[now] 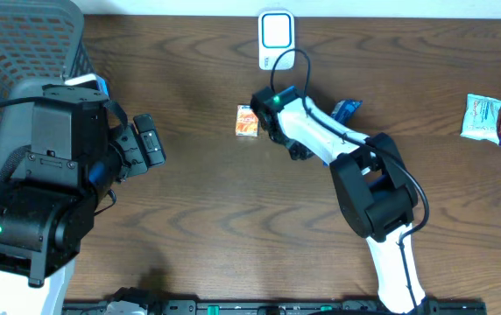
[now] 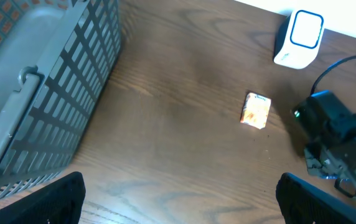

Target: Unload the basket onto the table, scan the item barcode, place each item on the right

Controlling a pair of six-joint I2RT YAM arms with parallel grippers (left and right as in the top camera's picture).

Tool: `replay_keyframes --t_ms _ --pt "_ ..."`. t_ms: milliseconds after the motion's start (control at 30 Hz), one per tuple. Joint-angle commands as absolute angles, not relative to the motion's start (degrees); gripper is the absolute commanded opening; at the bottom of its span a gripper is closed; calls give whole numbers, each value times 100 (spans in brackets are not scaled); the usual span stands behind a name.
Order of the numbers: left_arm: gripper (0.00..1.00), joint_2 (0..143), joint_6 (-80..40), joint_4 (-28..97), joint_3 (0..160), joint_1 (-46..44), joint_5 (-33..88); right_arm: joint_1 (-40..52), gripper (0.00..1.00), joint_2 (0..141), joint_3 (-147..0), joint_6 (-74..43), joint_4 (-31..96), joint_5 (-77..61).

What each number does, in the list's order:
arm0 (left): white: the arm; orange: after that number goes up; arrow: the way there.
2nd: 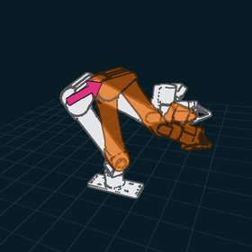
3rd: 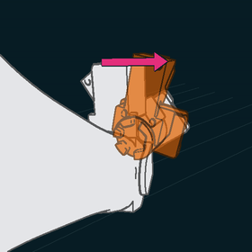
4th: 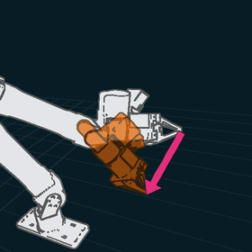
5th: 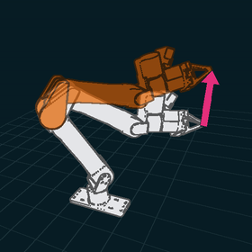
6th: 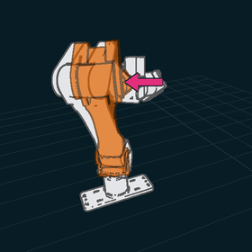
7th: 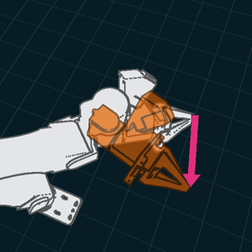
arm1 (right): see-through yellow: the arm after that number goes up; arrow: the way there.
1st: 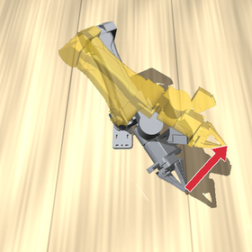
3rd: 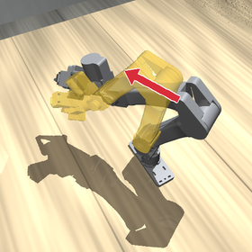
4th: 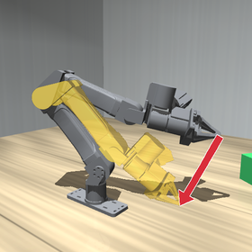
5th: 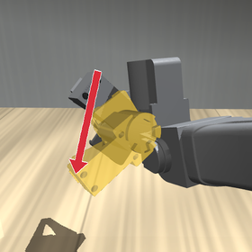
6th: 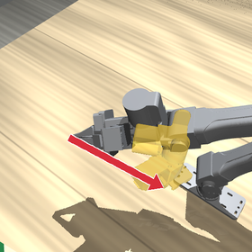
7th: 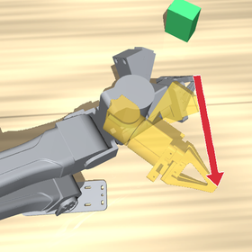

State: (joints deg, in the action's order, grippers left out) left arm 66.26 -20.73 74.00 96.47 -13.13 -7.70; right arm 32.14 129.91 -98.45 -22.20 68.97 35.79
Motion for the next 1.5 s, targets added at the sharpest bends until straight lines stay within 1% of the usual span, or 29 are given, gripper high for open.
replay_keyframes --t_ms 0,67,100,133,167,200,233,333,433,567,633,700,733,767,800,833,867,900,933,1000,1100,1233,1267,1400,1467 --pt "98 6622 -1999 7419 9662 -1282 -838 2823 54 12735 -10713 -2370 7061 2703" --pt "98 6622 -1999 7419 9662 -1282 -838 2547 65 12722 -11100 -2045 7118 2005" --pt "98 6622 -1999 7419 9662 -1282 -838 2220 70 12722 -11421 -1837 7192 1260" --pt "98 6622 -2001 7419 9662 -1282 -838 2051 70 12722 -11528 -1785 7229 904" --pt "98 6622 -2001 7419 9662 -1282 -838 1813 75 12722 -11622 -1765 7286 497" --pt "98 6622 -2001 7419 9662 -1282 -838 1559 92 12722 -11660 -1728 7334 58" --pt "98 6622 -2001 7419 9662 -1282 -838 1380 99 12722 -11655 -1614 7373 -296" --pt "98 6622 -2001 7422 9662 -1282 -838 709 99 12737 -11513 -934 7642 -1437" --pt "98 6622 -2001 7435 9662 -1282 -838 104 99 12739 -11216 -491 7975 -1844" --pt "98 6622 -2001 7435 9662 -1282 -838 -338 98 12739 -10737 207 7977 -2449" --pt "98 6622 -2001 7435 9662 -1282 -838 -513 91 12739 -10348 226 7671 -2762" --pt "98 6622 -2001 7437 9662 -1282 -838 -596 89 12739 -9992 252 7325 -3271" --pt "98 6622 -2001 7437 9662 -1282 -838 -609 86 12739 -9817 327 7137 -3601" --pt "98 6622 -1999 7437 9662 -1282 -838 -604 80 12739 -9640 552 6997 -4069" --pt "98 6622 -2001 7437 9662 -1282 -838 -576 73 12739 -9585 611 6984 -4165" --pt "98 6622 -1999 7437 9662 -1282 -838 -552 70 12737 -9598 607 6982 -4101" --pt "98 6622 -2001 7437 9662 -1282 -838 -523 69 12709 -9651 484 6973 -3977" --pt "98 6622 -1999 7437 9662 -1282 -838 -491 72 12678 -9760 220 6954 -3697" --pt "98 6622 -2001 7437 9662 -1282 -838 -473 72 12643 -9859 67 6971 -3441" --pt "98 6622 -2001 7437 9662 -1282 -838 -368 73 12468 -10219 -593 7150 -2265" --pt "98 6622 -2001 7437 9662 -1282 -838 -80 73 12132 -10820 -1205 7660 -954" --pt "98 6622 -2001 7437 9662 -1282 -838 545 69 11937 -11288 -1413 7953 132" --pt "98 6622 -2001 7437 9662 -1282 -838 825 69 11933 -11314 -1527 7940 432" --pt "98 6622 -2001 7437 9662 -1282 -838 1712 62 12086 -11028 -2150 7618 1470" --pt "98 6622 -2001 7437 9662 -1282 -838 1946 61 12219 -10842 -2425 7531 1824"
